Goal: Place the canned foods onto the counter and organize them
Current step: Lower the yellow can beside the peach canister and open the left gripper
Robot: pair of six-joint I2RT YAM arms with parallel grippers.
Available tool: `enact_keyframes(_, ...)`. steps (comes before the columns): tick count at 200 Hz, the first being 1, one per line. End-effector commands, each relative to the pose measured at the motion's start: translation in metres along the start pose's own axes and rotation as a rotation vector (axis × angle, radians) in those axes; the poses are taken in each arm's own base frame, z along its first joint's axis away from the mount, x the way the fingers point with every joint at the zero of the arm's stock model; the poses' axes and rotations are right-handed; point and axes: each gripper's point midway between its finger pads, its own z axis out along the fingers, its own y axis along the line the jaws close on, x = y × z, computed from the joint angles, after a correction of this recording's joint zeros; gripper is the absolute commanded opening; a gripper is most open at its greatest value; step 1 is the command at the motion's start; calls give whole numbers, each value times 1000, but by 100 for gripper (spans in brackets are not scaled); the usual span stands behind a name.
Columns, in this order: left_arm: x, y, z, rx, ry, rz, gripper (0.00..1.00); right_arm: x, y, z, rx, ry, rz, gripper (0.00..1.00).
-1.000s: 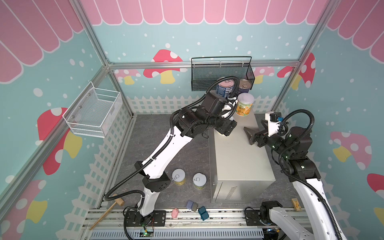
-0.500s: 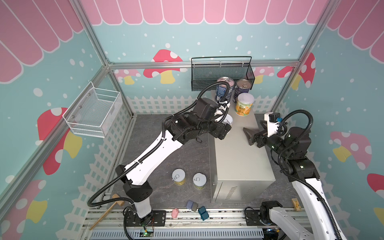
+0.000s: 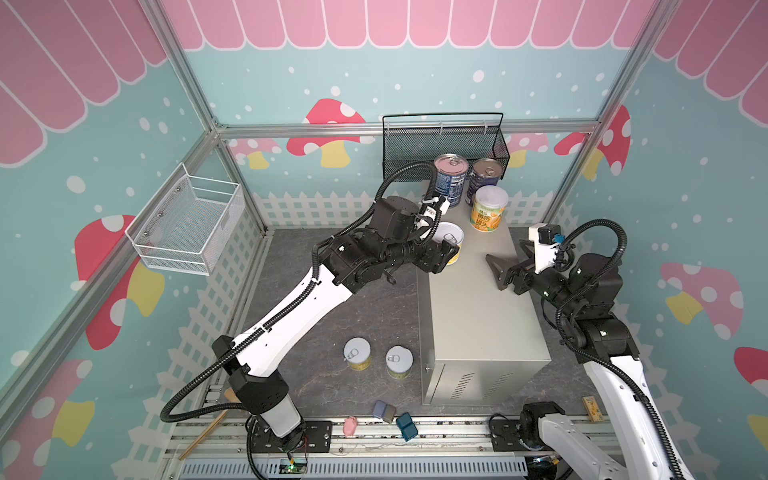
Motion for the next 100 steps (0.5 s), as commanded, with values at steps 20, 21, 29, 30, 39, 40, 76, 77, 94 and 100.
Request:
enact_keyframes(20, -3, 9, 20, -27, -42, -37, 60, -2, 4, -1, -13, -12, -7, 100)
enact_keyframes(21, -2, 9, 21, -27, -42, -37, 60, -2, 4, -1, -12, -12, -7, 100)
enact_keyframes(29, -2, 10, 26, -27, -45, -39, 60, -2, 4, -1, -11, -13, -8, 100)
enact_keyframes(30, -1, 10, 27, -28, -43, -40, 60, -2, 4, -1, -11, -14, -9, 100)
enact_keyframes(39, -1, 12, 31, -34, -46, -42, 59, -1, 3, -2, -7, -11, -9, 99)
enact_keyframes(40, 0, 12, 32, -36, -46, -43, 59, -1, 3, -2, -6, -11, -9, 99)
enact_keyframes(76, -2, 29, 46, -127, -90, -23, 60, -2, 3, -2, -2, -11, -16, 100)
enact_keyframes(77, -2, 29, 46, -129, -92, -23, 60, -2, 3, -2, -2, -11, -16, 100)
enact_keyframes(94, -3, 37, 51, -171, -104, -15, 60, -2, 2, -1, -4, -10, -16, 100)
enact_keyframes(100, -3, 40, 53, -187, -110, -15, 60, -1, 2, 0, -3, -7, -15, 100)
